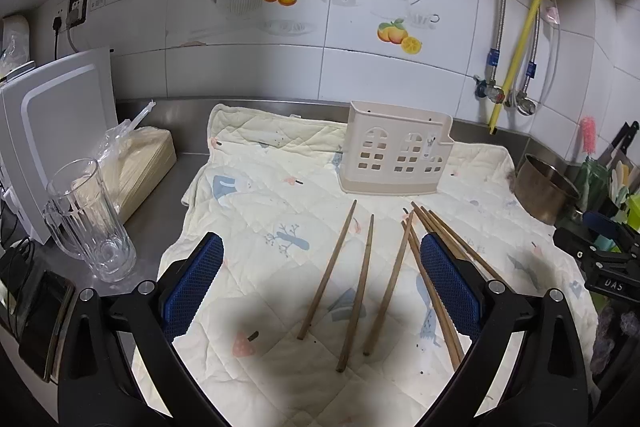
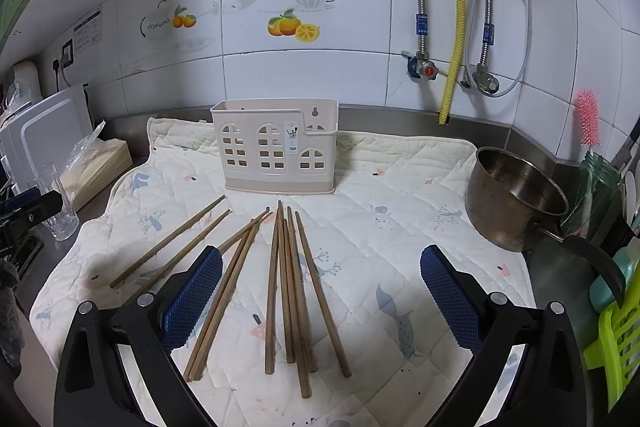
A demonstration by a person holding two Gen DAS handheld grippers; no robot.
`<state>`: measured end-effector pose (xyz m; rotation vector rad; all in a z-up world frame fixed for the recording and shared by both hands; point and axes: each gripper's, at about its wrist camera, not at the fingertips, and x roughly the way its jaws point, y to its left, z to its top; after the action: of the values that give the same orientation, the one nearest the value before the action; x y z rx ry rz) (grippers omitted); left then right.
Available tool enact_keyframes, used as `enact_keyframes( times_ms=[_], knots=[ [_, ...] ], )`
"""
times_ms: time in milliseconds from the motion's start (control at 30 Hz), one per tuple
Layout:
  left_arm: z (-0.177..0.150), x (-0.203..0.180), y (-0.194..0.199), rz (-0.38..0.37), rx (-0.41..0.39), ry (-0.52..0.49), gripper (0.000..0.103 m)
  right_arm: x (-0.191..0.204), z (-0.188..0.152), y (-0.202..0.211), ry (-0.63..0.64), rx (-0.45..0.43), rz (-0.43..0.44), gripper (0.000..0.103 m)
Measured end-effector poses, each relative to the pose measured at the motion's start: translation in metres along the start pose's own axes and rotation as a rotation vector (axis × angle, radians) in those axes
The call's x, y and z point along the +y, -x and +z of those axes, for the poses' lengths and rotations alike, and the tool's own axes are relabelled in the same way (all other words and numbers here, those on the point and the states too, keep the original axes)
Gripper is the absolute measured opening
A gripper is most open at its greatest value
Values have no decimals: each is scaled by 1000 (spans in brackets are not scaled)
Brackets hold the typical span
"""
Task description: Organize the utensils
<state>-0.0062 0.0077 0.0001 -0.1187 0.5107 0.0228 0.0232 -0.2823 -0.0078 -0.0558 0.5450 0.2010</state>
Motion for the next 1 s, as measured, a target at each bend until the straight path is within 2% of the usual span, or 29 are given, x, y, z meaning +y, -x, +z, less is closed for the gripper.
enact_keyframes(
  times_ms=[367, 567, 867, 933, 1000],
  knots=[
    [-5, 6, -5, 5, 10, 16, 97, -1, -4, -1, -2, 5, 5, 95],
    [-11, 11, -12, 22, 38, 20, 91, -10, -13, -5, -11, 24, -1, 91],
    [-22, 21, -24, -4, 91, 44, 69, -27, -36, -25, -54, 112, 36, 66],
    [-25, 23, -26, -7, 101, 43, 66, -26, -44, -32, -48, 140, 53, 56],
    [-27, 24, -29, -15, 112, 44, 62, -26, -50, -39, -45, 166, 67, 51]
  ],
)
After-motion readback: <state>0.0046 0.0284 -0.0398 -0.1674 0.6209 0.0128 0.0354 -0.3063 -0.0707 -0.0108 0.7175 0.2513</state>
